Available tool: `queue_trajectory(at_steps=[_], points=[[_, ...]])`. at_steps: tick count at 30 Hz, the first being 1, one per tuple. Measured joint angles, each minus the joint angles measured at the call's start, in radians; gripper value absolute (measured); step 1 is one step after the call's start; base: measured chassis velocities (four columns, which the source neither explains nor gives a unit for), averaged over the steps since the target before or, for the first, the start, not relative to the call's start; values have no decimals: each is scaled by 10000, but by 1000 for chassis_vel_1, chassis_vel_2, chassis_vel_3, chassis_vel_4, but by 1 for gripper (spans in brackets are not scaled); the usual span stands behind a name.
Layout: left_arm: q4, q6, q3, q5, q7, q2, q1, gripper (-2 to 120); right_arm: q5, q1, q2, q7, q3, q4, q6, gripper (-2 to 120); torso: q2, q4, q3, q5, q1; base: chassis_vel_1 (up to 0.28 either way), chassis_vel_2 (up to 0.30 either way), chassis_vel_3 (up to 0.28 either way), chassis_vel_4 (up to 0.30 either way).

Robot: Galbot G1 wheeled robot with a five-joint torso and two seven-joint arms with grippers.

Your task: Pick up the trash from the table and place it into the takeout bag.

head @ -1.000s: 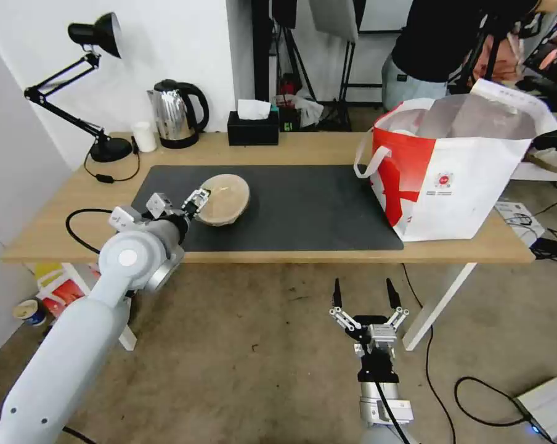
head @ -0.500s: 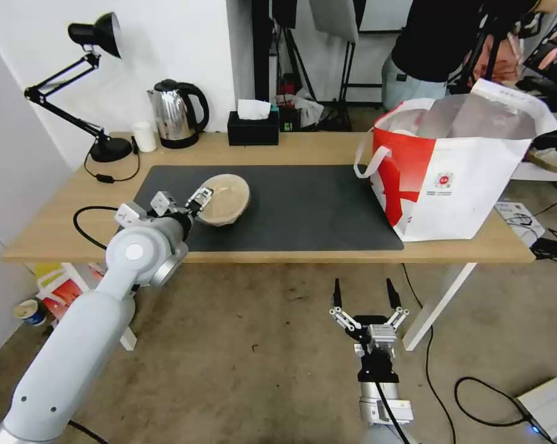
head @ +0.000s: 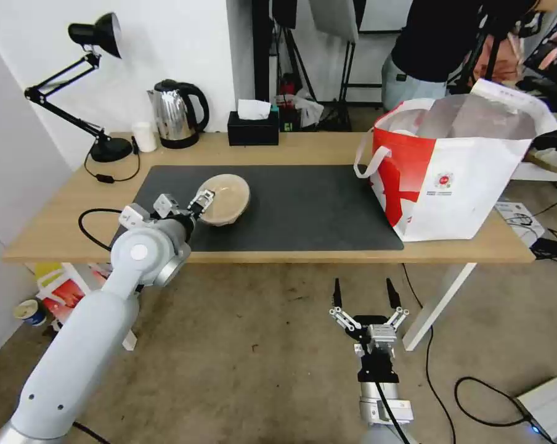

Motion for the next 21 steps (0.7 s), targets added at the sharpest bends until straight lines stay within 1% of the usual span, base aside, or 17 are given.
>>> queue_trajectory(at_steps=[14, 21], points=[[266, 14, 100, 49, 70, -189, -51, 100, 0, 0, 0, 0, 0, 0, 0, 100, -2, 0, 0, 0, 0, 0, 0, 0, 0], [504, 22, 276, 71, 139, -311, -260, 100, 0, 0, 0, 0, 0, 0, 0, 100, -2, 0, 0, 1, 1, 0, 0, 0, 0]])
